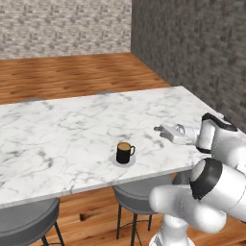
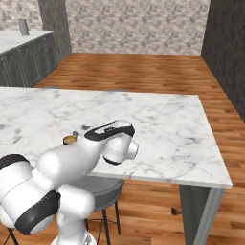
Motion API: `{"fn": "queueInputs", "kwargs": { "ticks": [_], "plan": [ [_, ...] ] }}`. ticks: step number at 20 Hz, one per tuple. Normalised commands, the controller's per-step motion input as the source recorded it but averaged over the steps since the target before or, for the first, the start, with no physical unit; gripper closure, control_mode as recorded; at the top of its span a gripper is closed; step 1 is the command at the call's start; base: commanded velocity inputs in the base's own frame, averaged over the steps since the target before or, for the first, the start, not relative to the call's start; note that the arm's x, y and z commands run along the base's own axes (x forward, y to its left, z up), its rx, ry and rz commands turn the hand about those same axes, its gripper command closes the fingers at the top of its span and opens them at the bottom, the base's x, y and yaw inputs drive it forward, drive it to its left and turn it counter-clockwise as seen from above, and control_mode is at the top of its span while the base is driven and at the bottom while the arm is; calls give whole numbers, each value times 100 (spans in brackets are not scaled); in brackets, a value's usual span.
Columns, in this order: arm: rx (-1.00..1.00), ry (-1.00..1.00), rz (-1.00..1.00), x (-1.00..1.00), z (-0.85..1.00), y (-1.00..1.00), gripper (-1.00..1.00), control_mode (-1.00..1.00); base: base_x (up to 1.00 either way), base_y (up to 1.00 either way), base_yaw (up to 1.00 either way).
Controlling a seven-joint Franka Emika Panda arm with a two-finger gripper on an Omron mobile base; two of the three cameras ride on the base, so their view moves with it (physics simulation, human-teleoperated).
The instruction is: Pick the cup of tea, navigate to the dining table, and place it on the saucer.
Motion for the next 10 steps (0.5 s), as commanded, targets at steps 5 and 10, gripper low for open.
{"fn": "queueInputs", "kwargs": {
  "ticks": [5,10],
  "plan": [
    [-26,32,-17,-49,29,-8,-100,-100,0,0,0],
    [-33,38,-12,-28,38,-2,-100,-100,0,0,0]
  ]
}}
